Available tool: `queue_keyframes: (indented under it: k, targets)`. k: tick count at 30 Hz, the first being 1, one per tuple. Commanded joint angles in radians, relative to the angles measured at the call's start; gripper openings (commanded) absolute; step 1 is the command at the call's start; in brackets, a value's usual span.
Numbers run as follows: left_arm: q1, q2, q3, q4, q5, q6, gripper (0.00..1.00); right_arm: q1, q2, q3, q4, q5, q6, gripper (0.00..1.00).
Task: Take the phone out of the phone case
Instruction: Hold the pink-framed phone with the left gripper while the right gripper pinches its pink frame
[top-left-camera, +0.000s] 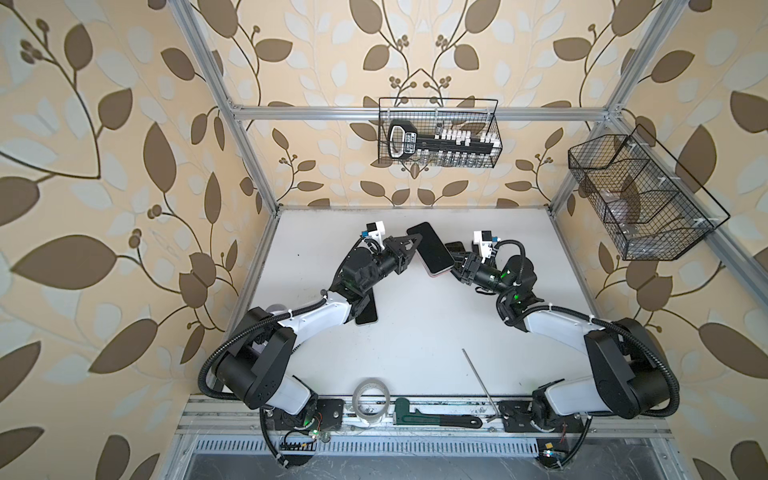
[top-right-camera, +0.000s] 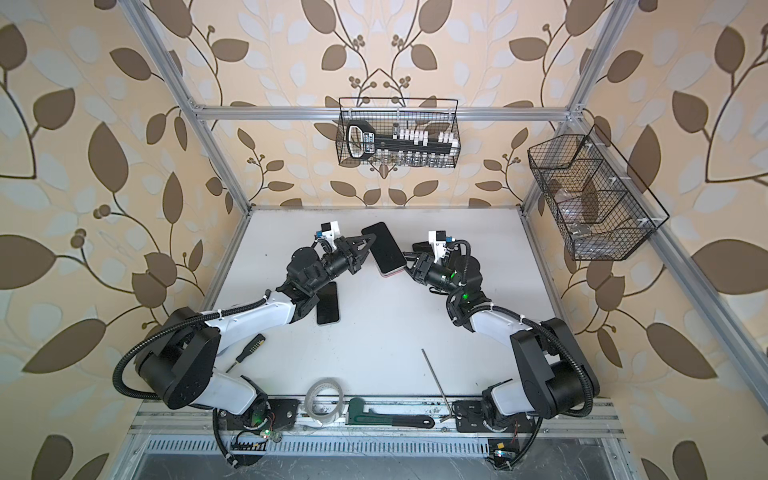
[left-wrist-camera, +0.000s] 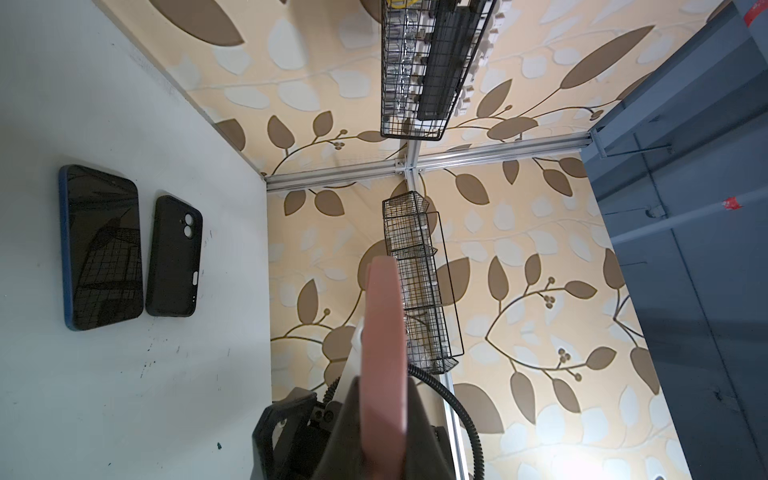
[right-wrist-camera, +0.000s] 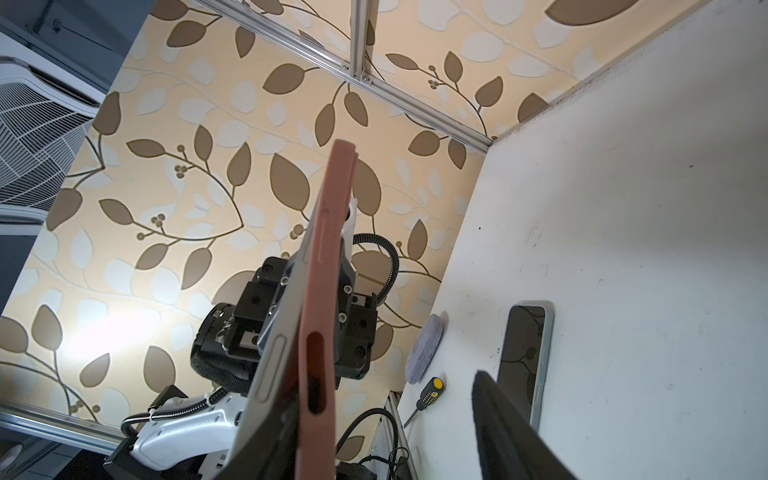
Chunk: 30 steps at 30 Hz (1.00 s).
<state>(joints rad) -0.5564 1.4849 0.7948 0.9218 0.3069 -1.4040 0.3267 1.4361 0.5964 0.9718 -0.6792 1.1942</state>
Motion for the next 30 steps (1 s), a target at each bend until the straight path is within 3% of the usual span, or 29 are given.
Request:
queue_keyframes:
  k: [1, 9, 21, 30]
  targets:
    - [-0.007, 0.011, 0.059, 0.018, 0.02, 0.072, 0.0, 0.009, -0.006, -0.013, 0.099, -0.009, 0.029, 0.58]
    - [0.02, 0.017, 0.093, -0.012, 0.003, 0.117, 0.0, 0.009, -0.037, -0.026, 0.096, -0.011, 0.042, 0.55]
    - [0.025, 0.065, 0.097, 0.011, -0.017, 0.112, 0.0, 0.026, -0.044, -0.024, 0.133, 0.006, 0.096, 0.38]
    - [0.044, 0.092, 0.122, 0.02, -0.034, 0.128, 0.0, 0.038, -0.05, -0.038, 0.141, 0.021, 0.12, 0.41]
